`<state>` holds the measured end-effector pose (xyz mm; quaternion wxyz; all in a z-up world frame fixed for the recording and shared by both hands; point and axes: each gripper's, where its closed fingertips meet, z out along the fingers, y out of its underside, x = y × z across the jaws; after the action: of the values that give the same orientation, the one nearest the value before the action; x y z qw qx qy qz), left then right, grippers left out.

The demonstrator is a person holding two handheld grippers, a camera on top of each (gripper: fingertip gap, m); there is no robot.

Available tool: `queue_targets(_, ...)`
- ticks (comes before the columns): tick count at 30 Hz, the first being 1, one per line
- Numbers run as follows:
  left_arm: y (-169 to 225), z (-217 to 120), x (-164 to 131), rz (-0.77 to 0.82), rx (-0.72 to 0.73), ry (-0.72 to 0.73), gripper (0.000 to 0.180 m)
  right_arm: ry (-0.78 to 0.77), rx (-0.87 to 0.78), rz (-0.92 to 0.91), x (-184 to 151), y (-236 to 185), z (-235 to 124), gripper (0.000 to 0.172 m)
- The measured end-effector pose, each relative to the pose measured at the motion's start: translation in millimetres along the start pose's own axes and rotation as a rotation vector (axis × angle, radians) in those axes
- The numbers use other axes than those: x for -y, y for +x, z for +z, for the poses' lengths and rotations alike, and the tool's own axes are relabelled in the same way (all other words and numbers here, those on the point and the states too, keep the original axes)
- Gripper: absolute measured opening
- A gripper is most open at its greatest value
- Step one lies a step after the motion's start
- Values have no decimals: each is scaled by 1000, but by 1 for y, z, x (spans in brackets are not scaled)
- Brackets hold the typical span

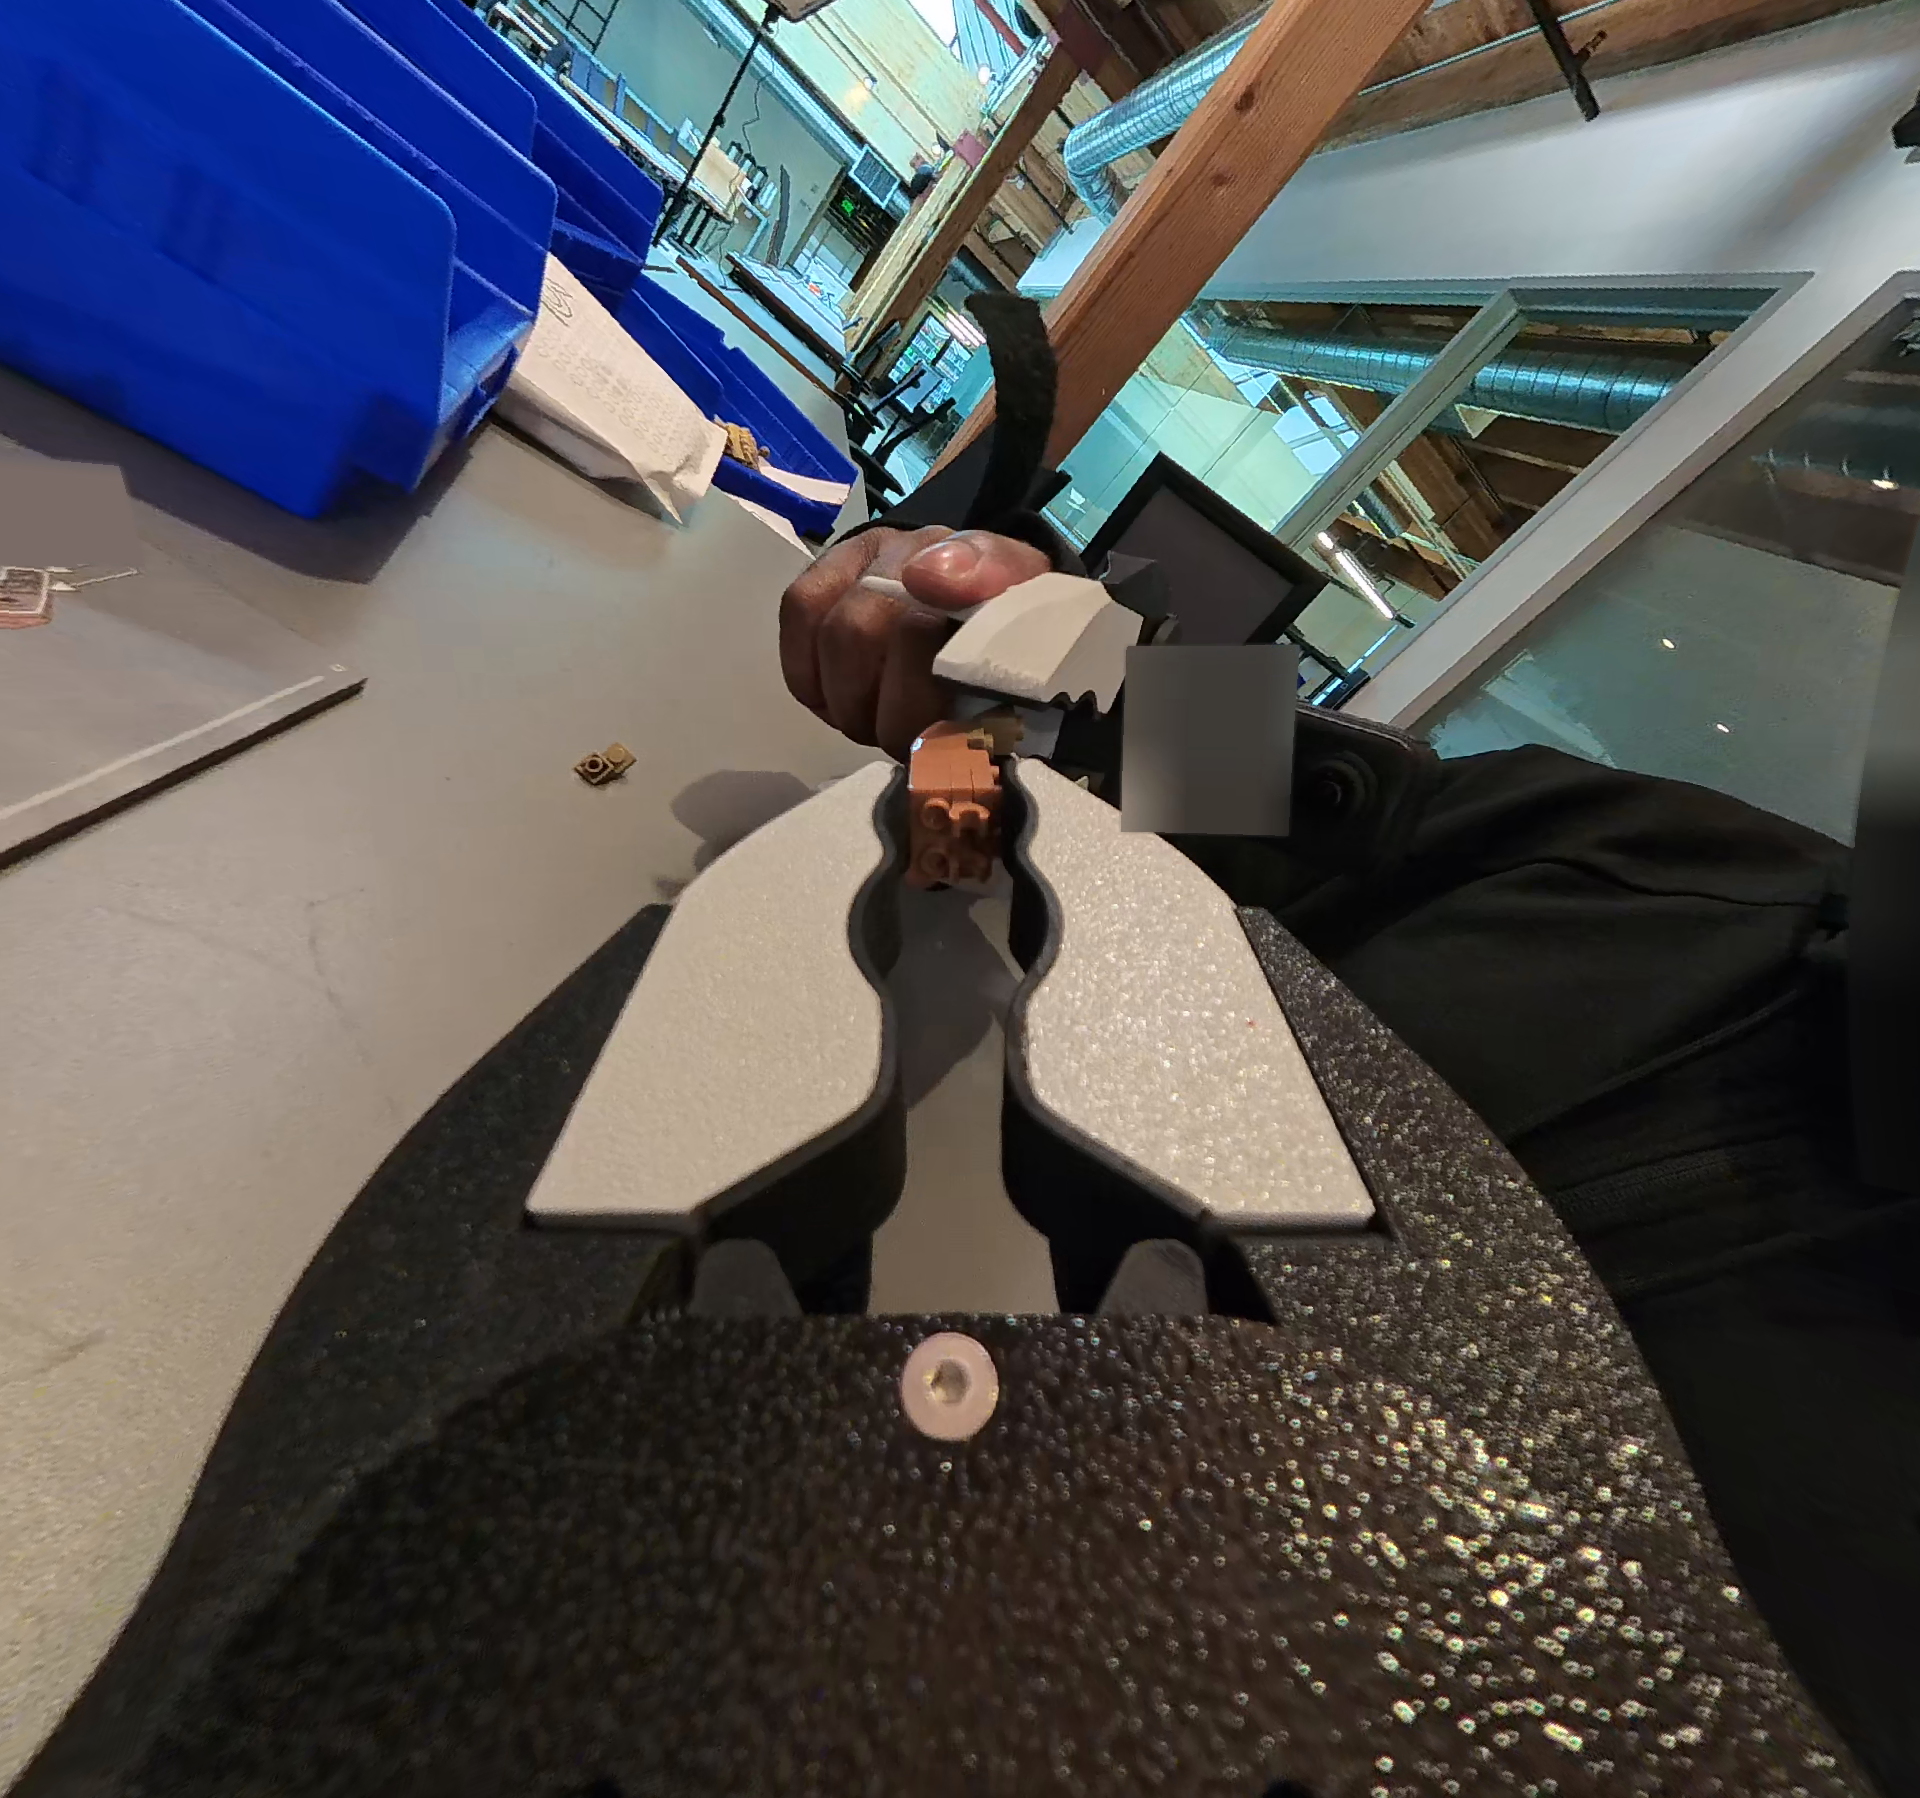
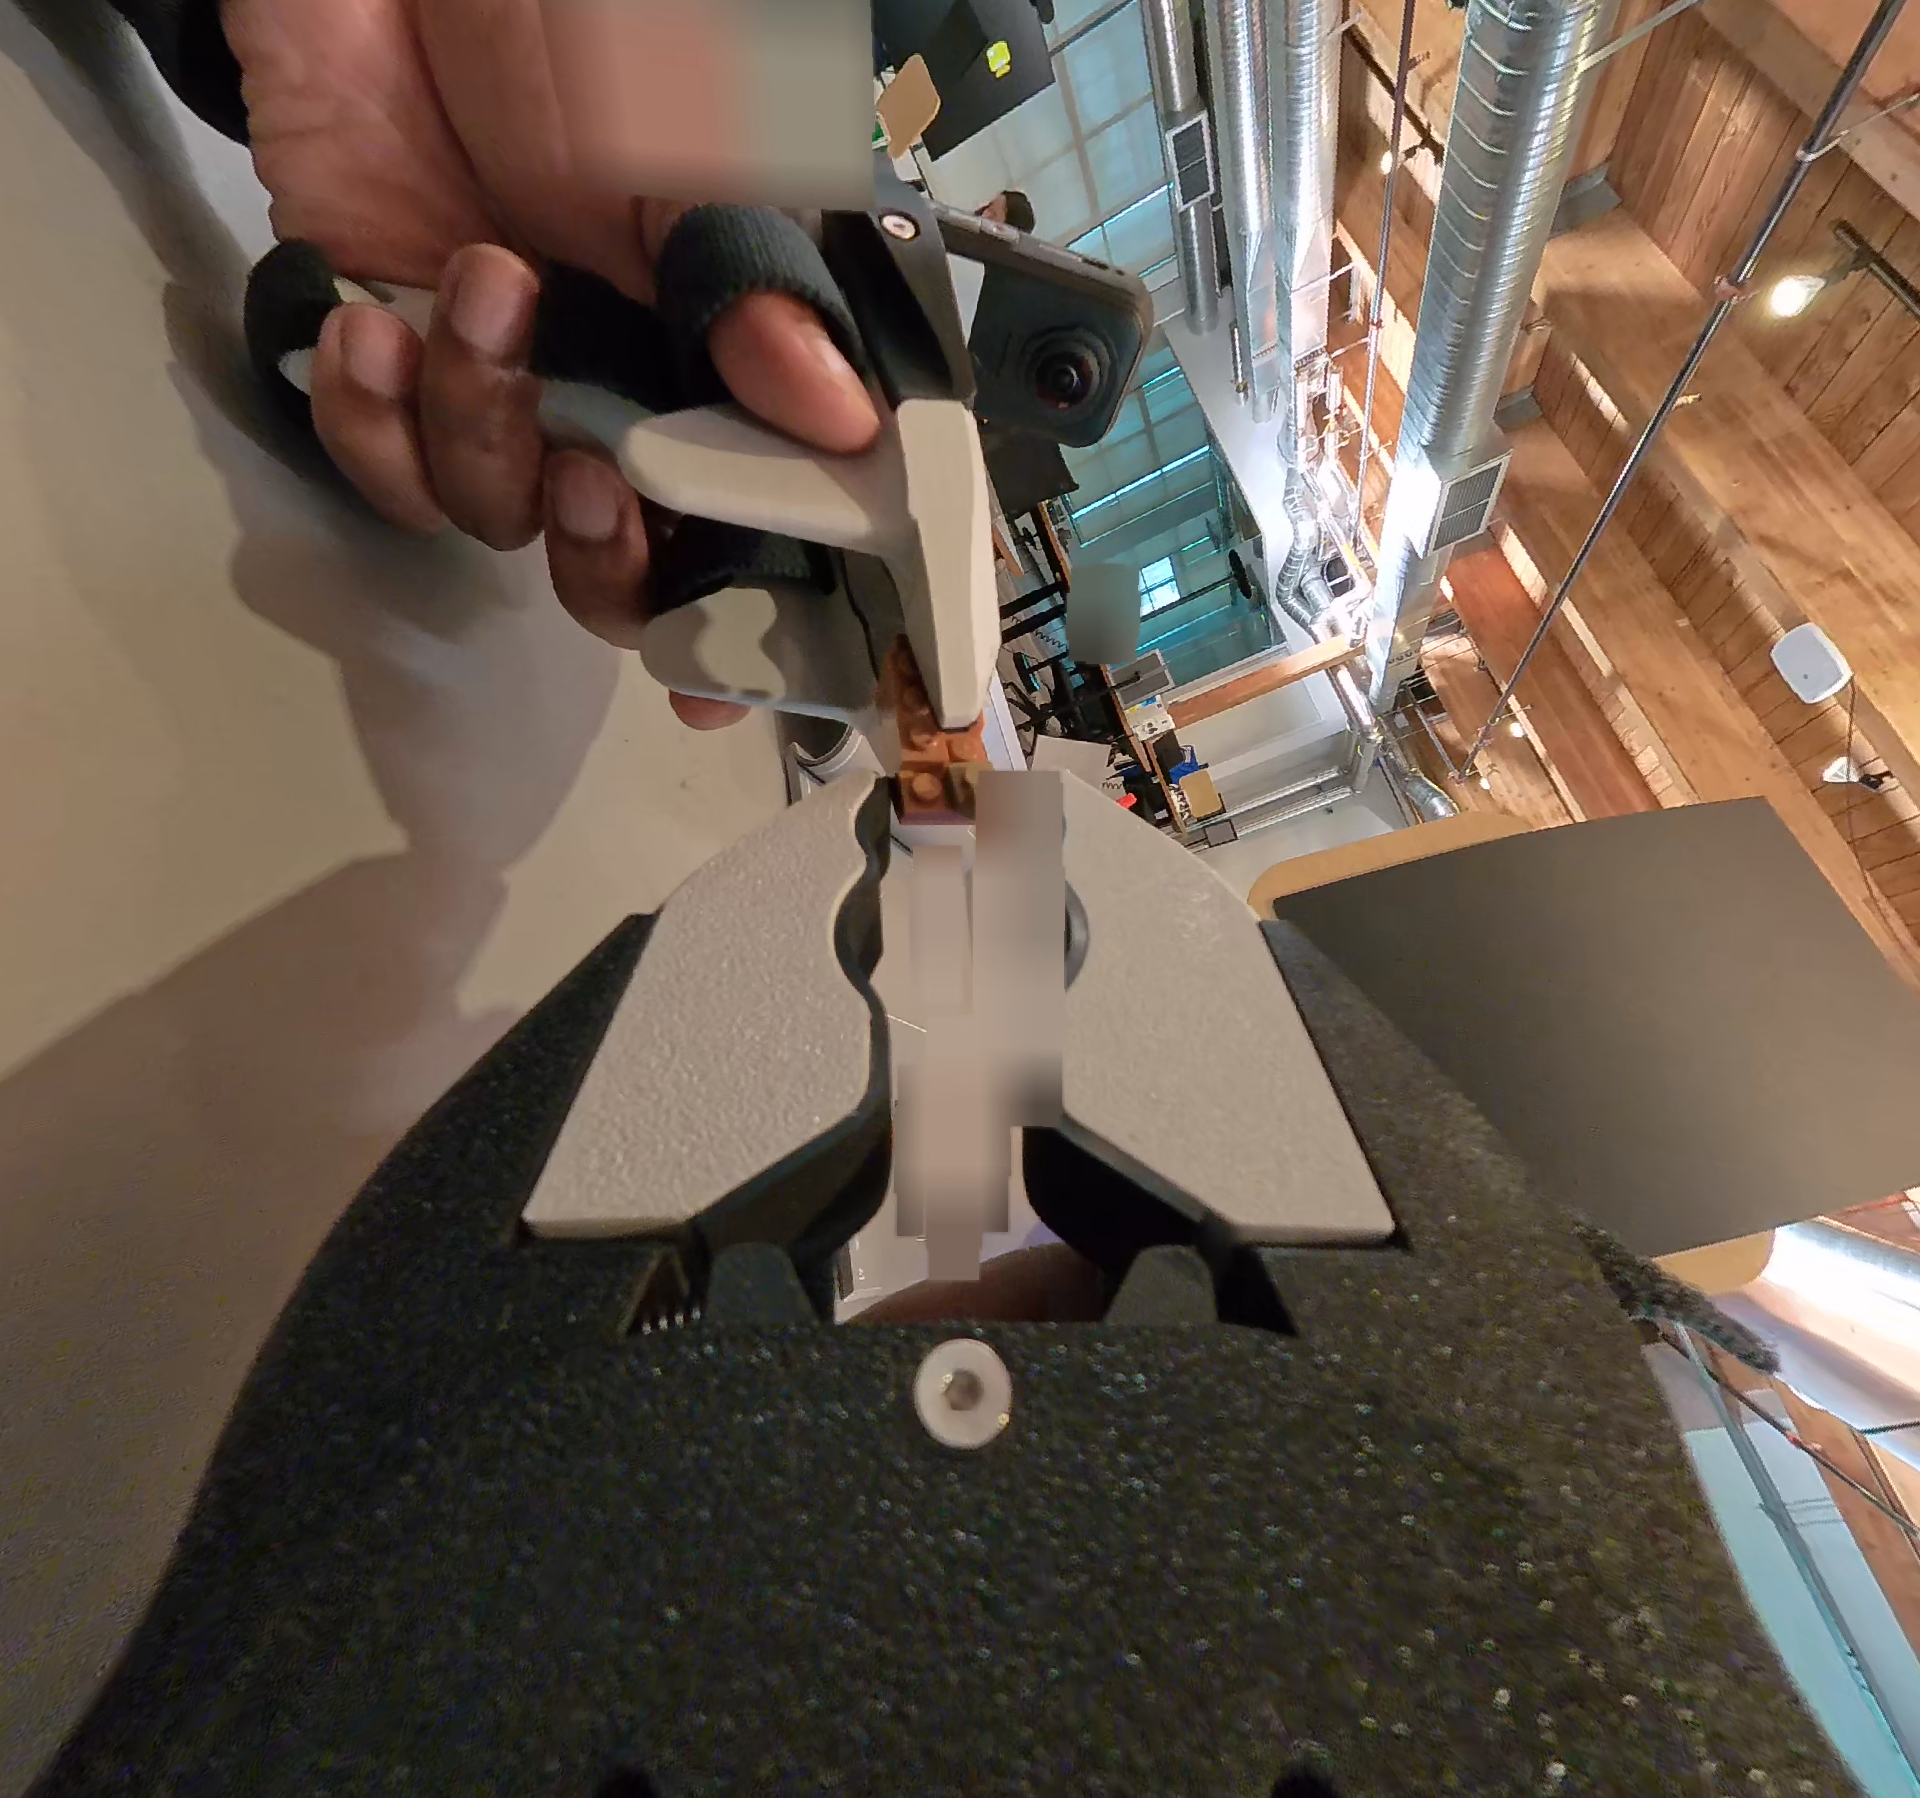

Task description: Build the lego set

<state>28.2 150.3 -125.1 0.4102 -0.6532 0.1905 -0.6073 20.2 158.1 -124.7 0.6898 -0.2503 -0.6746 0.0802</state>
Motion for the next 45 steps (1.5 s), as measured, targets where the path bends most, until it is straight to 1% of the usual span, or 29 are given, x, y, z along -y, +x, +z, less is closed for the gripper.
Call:
queue_targets(35,0,0,0,5,-3,5,15,-2,17,21,0,-1,-1,23)
queue_targets(39,0,0,1,39,13,2,15,8,-2,2,0,1,-2,25)
queue_targets(41,2,-2,6,60,16,26,15,5,-16,-13,0,2,-3,33)
queue_targets(45,4,-7,16,121,45,68,15,10,-83,-39,1,12,-6,37)
